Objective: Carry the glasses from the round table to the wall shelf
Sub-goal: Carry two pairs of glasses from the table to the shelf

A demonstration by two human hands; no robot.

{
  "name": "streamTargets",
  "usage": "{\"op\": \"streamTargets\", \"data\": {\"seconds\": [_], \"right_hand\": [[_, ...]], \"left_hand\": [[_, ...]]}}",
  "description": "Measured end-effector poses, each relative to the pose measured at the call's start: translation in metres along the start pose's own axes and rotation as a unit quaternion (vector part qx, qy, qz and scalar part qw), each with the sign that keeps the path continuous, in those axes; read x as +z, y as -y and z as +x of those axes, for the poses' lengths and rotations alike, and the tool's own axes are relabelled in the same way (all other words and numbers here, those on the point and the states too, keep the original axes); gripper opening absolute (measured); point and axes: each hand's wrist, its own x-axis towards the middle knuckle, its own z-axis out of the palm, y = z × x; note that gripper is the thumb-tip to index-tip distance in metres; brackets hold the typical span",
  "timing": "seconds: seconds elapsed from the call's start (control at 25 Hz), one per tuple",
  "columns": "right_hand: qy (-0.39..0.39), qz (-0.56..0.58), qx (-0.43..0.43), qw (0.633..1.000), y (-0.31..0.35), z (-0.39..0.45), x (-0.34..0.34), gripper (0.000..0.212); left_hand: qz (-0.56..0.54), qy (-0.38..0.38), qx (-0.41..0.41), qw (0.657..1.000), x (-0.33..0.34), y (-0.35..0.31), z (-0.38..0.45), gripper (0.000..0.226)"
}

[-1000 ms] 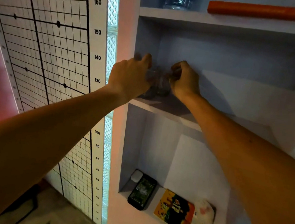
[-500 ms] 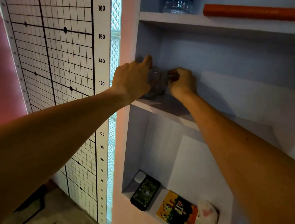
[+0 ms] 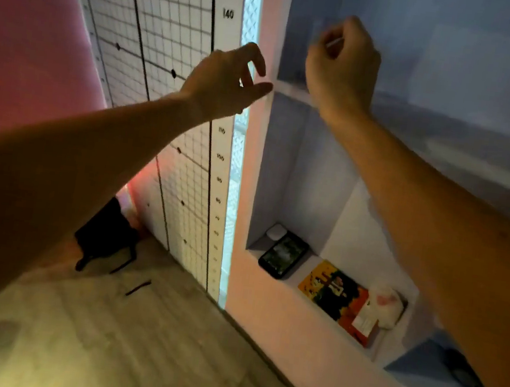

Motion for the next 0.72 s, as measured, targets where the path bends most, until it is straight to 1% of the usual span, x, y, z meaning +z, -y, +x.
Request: {"op": "streamTargets", "data": {"seconds": [0.08,0.12,0.2,0.24,0.28,0.32,0.4,0.48,0.52,0.56,0.68,0.72], "right_hand": [[0.073,0.034,-0.023,0.996,0.002,-0.046,0.026,0.014],[0.119,0.040,-0.017,0.992,0.000,-0.074,0.041,0.014],[0.235,0.020,0.023,0.971,-0.007,-0.138,0.068,0.014],[0.313,0.004,0.055,0.948,-0.014,-0.172,0.081,0.014],[0.404,-0.014,0.084,0.911,-0.019,-0.214,0.096,0.014],[0.492,-0.035,0.101,0.864,-0.023,-0.258,0.109,0.014],[0.644,-0.074,0.097,0.755,-0.024,-0.353,0.130,0.015],[0.759,-0.098,0.069,0.640,-0.012,-0.443,0.136,0.019],[0.800,-0.104,0.056,0.588,-0.003,-0.485,0.135,0.021],[0.830,-0.113,0.048,0.544,0.004,-0.519,0.132,0.023],[0.890,-0.138,0.016,0.435,0.030,-0.603,0.129,0.024],[0.902,-0.147,0.002,0.407,0.043,-0.625,0.131,0.023]], "left_hand": [[-0.006,0.066,-0.077,0.995,0.004,0.038,-0.045,0.023],[-0.013,0.106,-0.121,0.987,0.010,0.062,-0.075,0.020],[-0.008,0.171,-0.211,0.962,0.023,0.111,-0.152,0.016],[0.002,0.195,-0.251,0.948,0.031,0.130,-0.194,0.016],[0.004,0.212,-0.299,0.930,0.037,0.149,-0.245,0.015],[-0.011,0.226,-0.355,0.907,0.042,0.165,-0.298,0.014],[-0.074,0.234,-0.487,0.838,0.045,0.179,-0.412,0.015],[-0.113,0.226,-0.586,0.770,0.047,0.175,-0.518,0.020],[-0.124,0.222,-0.625,0.738,0.047,0.170,-0.566,0.022],[-0.133,0.220,-0.652,0.713,0.048,0.162,-0.606,0.023],[-0.161,0.182,-0.721,0.649,0.041,0.141,-0.705,0.024],[-0.174,0.169,-0.737,0.631,0.035,0.135,-0.733,0.023]]}}
